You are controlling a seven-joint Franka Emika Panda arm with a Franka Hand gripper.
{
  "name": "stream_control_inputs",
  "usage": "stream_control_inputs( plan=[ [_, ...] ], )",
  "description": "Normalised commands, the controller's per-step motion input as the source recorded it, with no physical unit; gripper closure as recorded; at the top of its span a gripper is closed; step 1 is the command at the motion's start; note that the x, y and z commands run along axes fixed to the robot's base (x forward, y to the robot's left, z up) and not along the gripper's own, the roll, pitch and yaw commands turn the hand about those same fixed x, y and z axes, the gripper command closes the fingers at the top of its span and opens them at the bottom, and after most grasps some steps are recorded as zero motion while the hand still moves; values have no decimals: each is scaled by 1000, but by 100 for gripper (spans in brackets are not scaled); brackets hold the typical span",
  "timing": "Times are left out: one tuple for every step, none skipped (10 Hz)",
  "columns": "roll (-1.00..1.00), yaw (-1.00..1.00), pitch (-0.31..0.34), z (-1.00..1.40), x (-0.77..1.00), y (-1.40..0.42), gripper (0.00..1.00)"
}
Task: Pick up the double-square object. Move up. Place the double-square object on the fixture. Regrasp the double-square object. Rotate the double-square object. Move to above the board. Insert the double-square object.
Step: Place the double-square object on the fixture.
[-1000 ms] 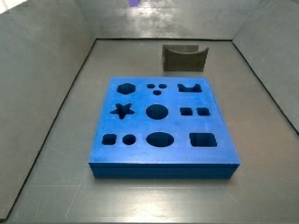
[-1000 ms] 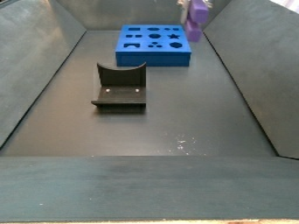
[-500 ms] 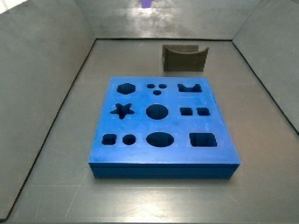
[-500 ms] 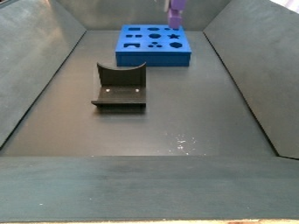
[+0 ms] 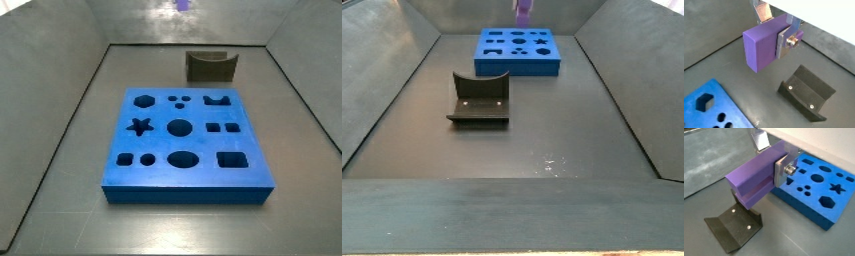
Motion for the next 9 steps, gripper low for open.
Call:
stream_control_inputs(
  plan=[
    [-1000,-6,95,-190,1000,546,100],
    [-1000,-18,106,-136,1000,416,100],
    [-1000,-27,124,-102,1000,309,100],
    [-1000,-41,133,-76,1000,229,100],
    [-1000,-55,135,-68,975,178,100],
    [-1000,-65,136,-57,928,142,100],
    [-1000,-94,141,-36,806,88,100],
    [-1000,-107,142,-33,760,77,100],
    [-997,-137,142,-30,665,67,100]
  ],
)
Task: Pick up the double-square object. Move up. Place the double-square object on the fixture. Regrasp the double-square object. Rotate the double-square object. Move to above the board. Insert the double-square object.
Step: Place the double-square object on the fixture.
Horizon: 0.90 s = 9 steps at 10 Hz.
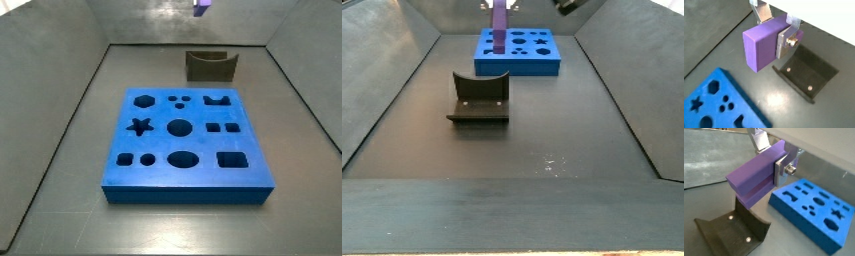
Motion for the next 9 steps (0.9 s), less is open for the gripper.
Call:
stream_control_inputs(
  plan=[
    [-847,-141,120,-27,598,62,100],
    [-643,-141,89,-24,513,57,100],
    [-434,-134,63,-25,427,56,100],
    [-287,-124,52,-22,363,49,100],
    [-229,-117,42,-17,318,37,100],
    [-183,-103,33,-17,208,43,100],
    [-1000,-49,186,-1000,145,138,100],
    [-1000,-56,178,-1000,132,144,100],
    [-1000,-110,205,-1000,147,143,100]
  ],
)
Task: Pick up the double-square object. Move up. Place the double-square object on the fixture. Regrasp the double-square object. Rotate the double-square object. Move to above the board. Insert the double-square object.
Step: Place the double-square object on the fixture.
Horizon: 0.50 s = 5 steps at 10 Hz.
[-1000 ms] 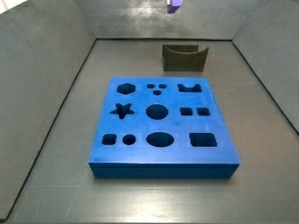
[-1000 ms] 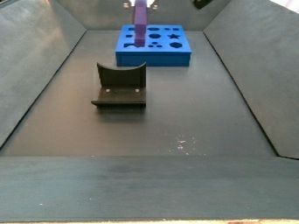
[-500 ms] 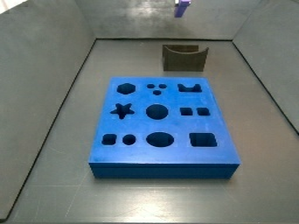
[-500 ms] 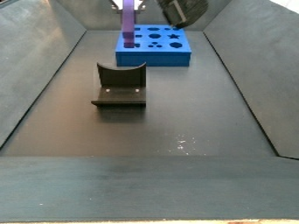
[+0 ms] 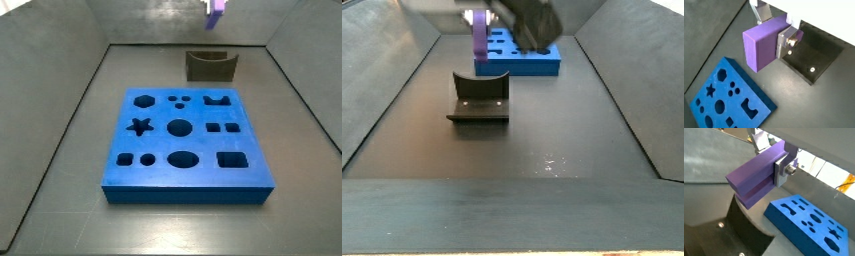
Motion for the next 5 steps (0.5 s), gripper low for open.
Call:
stream_control_inputs(
  plan=[
    [-881,-139,202,-1000,162,141,100],
    [-779,-157,184,-1000,169,144,100],
    [-521,-194,132,-1000,182,146,100],
    [-415,-204,112,-1000,185,148,100],
    [-247,-202,69,-1000,196,141,100]
  ],
)
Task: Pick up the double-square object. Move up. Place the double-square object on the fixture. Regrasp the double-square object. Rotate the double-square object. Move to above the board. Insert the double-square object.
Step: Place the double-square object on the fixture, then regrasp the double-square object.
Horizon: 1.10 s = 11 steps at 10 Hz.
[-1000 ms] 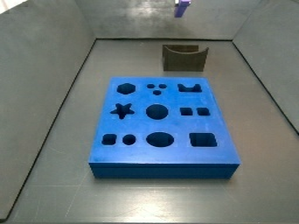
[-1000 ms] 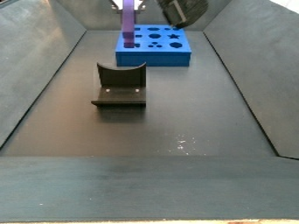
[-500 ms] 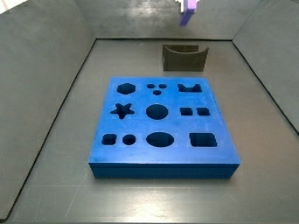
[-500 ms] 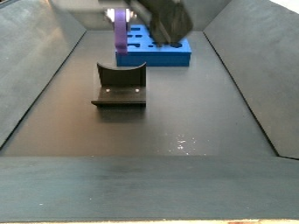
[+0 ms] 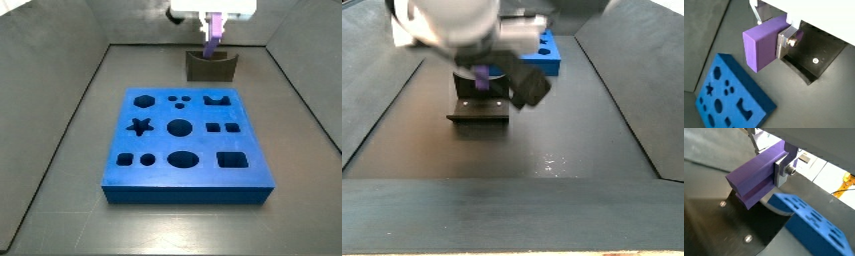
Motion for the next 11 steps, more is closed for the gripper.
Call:
stream_control_inputs(
  plan=[
    [-193,-194,36,-960,191,137,100],
    [-169,-177,2,-710,149,107,100],
    [-166,-157,-16,-537,125,84,100],
    [-164,-127,-42,-321,109,66,100],
    [-136,-116,-47,-310,90,63,100],
    [-129,-84,-50,-310,87,57,100],
    [-129,-72,-50,-310,87,56,100],
    [0,0,0,0,0,0,0],
    [25,-10,-51,1000,0,0,0],
    [26,-1,-44,1000,-8,1,0],
    [33,12,-31,1000,-25,3,0]
  ],
)
